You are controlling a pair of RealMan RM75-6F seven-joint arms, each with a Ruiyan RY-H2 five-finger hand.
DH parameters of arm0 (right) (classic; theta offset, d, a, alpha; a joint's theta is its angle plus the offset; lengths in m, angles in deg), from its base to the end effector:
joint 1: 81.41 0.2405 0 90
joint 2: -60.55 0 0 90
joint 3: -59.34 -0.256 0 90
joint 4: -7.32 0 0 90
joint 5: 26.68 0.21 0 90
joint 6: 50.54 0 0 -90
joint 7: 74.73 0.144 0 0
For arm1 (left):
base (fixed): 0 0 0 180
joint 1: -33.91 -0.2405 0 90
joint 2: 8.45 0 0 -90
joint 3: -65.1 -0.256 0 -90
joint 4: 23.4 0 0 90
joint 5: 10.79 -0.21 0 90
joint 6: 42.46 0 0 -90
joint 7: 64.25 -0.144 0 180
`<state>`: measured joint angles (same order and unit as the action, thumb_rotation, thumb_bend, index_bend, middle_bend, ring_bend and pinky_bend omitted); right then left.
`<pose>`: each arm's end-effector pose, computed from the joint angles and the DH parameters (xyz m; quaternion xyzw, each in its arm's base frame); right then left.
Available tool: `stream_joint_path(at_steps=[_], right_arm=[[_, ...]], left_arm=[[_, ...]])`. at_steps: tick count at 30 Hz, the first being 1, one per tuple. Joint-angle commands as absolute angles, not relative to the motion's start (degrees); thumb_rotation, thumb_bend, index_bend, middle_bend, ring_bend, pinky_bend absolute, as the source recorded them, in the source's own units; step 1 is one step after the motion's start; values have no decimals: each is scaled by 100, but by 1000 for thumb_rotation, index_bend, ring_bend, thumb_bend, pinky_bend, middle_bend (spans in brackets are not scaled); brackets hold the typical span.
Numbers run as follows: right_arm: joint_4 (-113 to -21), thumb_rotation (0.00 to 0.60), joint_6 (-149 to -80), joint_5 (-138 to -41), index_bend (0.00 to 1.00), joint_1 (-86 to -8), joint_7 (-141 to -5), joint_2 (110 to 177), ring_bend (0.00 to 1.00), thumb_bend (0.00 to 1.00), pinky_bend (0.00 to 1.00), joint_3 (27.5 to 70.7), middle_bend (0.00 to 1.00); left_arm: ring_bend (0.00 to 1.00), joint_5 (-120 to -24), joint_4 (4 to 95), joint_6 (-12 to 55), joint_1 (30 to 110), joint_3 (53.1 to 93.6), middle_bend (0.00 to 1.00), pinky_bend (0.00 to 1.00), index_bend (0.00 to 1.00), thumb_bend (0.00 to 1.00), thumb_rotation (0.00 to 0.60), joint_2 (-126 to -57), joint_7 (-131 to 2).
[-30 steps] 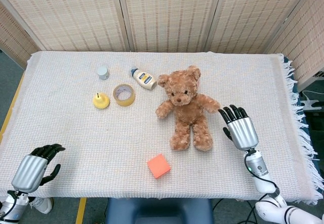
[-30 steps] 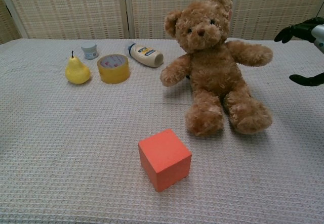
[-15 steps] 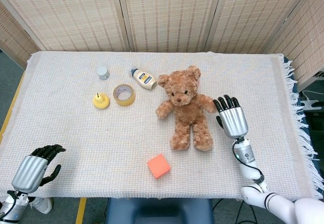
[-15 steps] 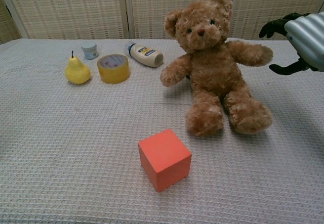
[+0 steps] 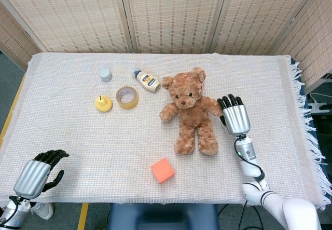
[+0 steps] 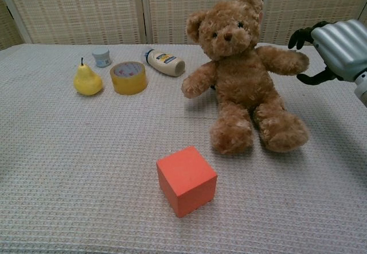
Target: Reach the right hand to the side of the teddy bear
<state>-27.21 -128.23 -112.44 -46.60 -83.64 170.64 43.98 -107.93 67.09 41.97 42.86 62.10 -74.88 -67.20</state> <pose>-0.2340 -0.3687 0.0015 0.6437 -0.1714 0.4154 0.6194 -0.2849 0.1768 0.1233 -0.6920 -0.3371 -0.3942 0.5021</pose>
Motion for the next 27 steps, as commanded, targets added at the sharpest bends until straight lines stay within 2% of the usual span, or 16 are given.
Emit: stream_joint_path(at_steps=[1,16,27], right_arm=[[-2439,600,-12853,-11236,360,-4558,-8234,17247,273,118,392,4459,367],[-1468,600,-13217,-11174,491,-4341,-7944,17684,371,122,501,4536,463],[-1437,600,-13440,-11052,499,-4149,-7919,17660,376,137,508,4468,468]], left_arm=[[253,-10789,6719,4192,4288,6209,259,369,287,429,600,-7486,-6703],[253,-10851,6720,4213,4288,6182,260,371,288,430,600,-7476,-6673],[254,-10860,6714,4155,4312,6163,260,375,288,430,600,-7482,-6701]])
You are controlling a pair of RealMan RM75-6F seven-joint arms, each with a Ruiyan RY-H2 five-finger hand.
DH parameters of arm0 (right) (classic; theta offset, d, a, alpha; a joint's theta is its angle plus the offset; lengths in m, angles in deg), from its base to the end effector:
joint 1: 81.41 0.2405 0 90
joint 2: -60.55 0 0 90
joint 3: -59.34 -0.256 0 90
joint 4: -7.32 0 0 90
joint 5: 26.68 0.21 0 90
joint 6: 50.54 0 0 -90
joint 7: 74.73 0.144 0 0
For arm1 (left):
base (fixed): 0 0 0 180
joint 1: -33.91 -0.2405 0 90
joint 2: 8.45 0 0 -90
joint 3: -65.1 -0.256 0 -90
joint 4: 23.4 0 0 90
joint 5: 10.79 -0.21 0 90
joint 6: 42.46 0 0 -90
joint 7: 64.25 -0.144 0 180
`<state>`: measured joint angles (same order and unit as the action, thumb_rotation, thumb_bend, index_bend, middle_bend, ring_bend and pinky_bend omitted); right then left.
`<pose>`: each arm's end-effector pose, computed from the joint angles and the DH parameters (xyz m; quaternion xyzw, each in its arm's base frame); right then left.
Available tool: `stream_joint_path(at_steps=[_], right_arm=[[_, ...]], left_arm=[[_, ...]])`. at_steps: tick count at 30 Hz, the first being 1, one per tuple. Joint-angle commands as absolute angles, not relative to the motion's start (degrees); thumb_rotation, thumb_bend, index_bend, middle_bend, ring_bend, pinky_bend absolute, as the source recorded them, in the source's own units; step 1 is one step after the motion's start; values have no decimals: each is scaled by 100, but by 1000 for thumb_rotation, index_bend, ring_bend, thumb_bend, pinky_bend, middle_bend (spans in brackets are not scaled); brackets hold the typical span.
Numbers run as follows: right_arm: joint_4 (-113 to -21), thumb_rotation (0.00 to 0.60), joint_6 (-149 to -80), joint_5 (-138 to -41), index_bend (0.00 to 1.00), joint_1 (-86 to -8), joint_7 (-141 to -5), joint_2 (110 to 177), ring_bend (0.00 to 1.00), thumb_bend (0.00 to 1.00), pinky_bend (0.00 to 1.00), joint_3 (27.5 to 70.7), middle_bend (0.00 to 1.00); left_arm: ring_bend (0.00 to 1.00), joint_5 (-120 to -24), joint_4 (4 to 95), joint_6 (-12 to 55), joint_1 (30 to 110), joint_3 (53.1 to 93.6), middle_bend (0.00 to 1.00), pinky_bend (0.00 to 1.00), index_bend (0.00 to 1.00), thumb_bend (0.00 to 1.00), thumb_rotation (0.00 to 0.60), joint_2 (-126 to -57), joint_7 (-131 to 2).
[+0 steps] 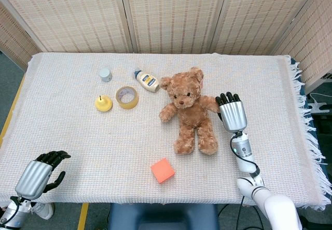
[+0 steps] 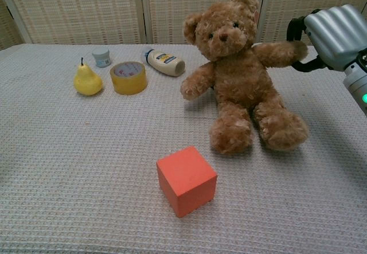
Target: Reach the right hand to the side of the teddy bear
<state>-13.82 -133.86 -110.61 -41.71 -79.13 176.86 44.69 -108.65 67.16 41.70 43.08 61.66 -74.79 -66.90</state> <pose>-0.2173 -0.3815 0.0044 0.6176 -0.1214 0.4462 0.6362 -0.2835 0.1756 0.1215 -0.6974 -0.3377 -0.3944 0.4939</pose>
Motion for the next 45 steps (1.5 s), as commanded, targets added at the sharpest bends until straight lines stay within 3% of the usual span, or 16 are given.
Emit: stream_joint_path(at_steps=[1,14,26,45], right_arm=[[-1463,600,-13451,-11045,499,-4151,-7932,17651,376,137,508,4470,468],[-1410,600,-13172,-11033,499,-4362,-7917,17670,376,137,511,4738,468],[-1517,600,-13600,-10919,499,-4182,-7902,17575,376,145,514,4531,469],[-1455,600,-13340,-10840,500,-4310,-7820,17559,376,145,515,4637,468]], left_arm=[[254,-10855,6717,4145,4314,6161,260,375,288,429,600,-7483,-6701],[255,-10871,6718,4144,4319,6151,261,377,288,429,600,-7483,-6711],[255,-10891,6746,4147,4320,6139,261,379,288,429,600,-7484,-6724],[255,-10877,6743,4128,4320,6131,261,380,288,429,600,-7497,-6735]])
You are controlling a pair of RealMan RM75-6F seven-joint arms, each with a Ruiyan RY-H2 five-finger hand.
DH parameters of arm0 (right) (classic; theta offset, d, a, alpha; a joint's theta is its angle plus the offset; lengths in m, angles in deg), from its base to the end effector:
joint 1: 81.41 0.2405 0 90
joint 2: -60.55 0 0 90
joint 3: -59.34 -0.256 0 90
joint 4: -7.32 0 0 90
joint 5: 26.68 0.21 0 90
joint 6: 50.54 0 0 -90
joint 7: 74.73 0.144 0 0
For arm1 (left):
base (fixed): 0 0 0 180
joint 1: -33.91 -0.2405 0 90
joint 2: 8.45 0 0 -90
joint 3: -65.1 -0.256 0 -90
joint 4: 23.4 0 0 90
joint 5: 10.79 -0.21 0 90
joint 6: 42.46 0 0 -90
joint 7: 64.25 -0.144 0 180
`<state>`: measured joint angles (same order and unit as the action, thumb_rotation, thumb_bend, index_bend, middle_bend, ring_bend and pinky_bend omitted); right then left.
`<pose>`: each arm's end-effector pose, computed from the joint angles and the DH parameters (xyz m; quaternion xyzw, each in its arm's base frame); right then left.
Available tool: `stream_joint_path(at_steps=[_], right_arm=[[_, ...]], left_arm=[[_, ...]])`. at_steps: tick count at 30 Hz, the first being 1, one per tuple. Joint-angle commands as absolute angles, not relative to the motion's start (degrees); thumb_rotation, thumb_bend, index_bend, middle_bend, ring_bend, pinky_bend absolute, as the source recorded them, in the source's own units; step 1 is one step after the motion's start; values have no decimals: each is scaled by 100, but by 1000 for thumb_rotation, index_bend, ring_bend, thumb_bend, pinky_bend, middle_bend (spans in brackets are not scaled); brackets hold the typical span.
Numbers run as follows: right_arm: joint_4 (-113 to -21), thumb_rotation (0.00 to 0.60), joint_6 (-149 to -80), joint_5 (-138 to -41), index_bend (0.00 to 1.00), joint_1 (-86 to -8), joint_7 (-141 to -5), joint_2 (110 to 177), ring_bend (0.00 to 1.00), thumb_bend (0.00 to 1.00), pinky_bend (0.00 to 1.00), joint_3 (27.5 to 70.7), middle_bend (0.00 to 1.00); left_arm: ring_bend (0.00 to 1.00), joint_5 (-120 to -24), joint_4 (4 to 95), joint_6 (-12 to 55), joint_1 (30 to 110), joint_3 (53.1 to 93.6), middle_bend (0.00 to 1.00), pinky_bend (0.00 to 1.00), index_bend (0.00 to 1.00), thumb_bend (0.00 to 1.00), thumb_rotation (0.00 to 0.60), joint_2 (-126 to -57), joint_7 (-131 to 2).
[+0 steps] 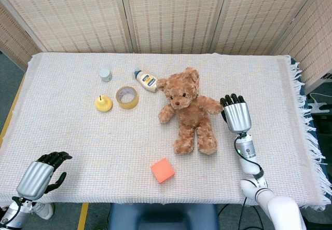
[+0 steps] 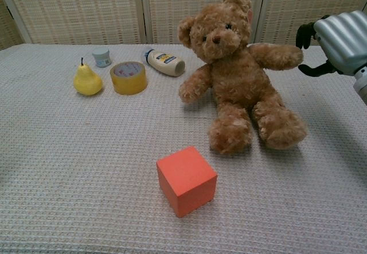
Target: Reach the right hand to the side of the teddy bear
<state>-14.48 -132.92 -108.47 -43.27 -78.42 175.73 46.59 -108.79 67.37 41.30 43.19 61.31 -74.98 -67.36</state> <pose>-0.2337 -0.3773 0.0077 0.6194 -0.1396 0.4314 0.6409 -0.2826 0.1744 0.1185 -0.7012 -0.3390 -0.3913 0.4902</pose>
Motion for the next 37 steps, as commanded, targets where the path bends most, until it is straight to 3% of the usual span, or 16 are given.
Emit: stream_joint_path(at_steps=[1,8,10,12,15,16,19,21,22,24,31,37], right_arm=[[-1469,600,-13367,-10839,500,-4301,-7820,17544,376,145,515,4627,468],[-2301,600,-13628,-10743,452,-4570,-8049,17169,354,145,515,4572,468],[-3415,600,-13695,-10631,395,-4960,-8525,16713,307,143,512,4629,454],[-5269,600,-13680,-10437,305,-5518,-9334,15859,225,142,462,4827,385],[-7817,600,-13683,-10125,152,-6198,-10414,14448,91,136,288,5247,241],[-8224,600,-13711,-10105,122,-6313,-10558,14176,70,131,254,5349,218],[-8538,600,-13719,-10099,71,-6389,-10656,13957,43,121,213,5425,183],[-9101,600,-13891,-10219,33,-6714,-10638,13414,25,116,195,5745,159],[-9283,600,-14175,-10357,28,-7126,-10434,12987,20,115,188,6100,152],[-9167,600,-14486,-10709,36,-7508,-9921,12708,20,115,183,6425,152],[-8850,600,-14864,-11274,61,-7852,-9569,12702,20,115,175,6501,152],[-8811,600,-14793,-11474,68,-7967,-9441,12653,20,115,174,6518,152]], left_arm=[[254,-10886,6744,4132,4320,6128,261,380,288,430,600,-7496,-6740],[255,-10907,6744,4133,4318,6114,261,381,288,429,600,-7491,-6762],[255,-10920,6727,4147,4314,6114,262,381,288,430,600,-7497,-6790],[255,-10914,6731,4139,4314,6114,262,381,288,430,600,-7505,-6797],[255,-10925,6739,4144,4313,6110,262,383,288,430,600,-7504,-6814],[255,-10933,6737,4149,4312,6109,262,383,288,430,600,-7504,-6820],[255,-10937,6736,4153,4310,6107,262,383,288,430,600,-7504,-6822],[255,-10938,6740,4169,4302,6108,262,383,288,430,600,-7504,-6825],[255,-10930,6742,4171,4299,6111,262,382,288,430,600,-7506,-6837],[254,-10914,6752,4155,4291,6107,262,383,288,430,600,-7506,-6888],[256,-10922,6776,4156,4285,6107,263,384,289,431,600,-7512,-6975],[256,-10956,6783,4159,4282,6092,263,385,288,430,600,-7514,-7014]])
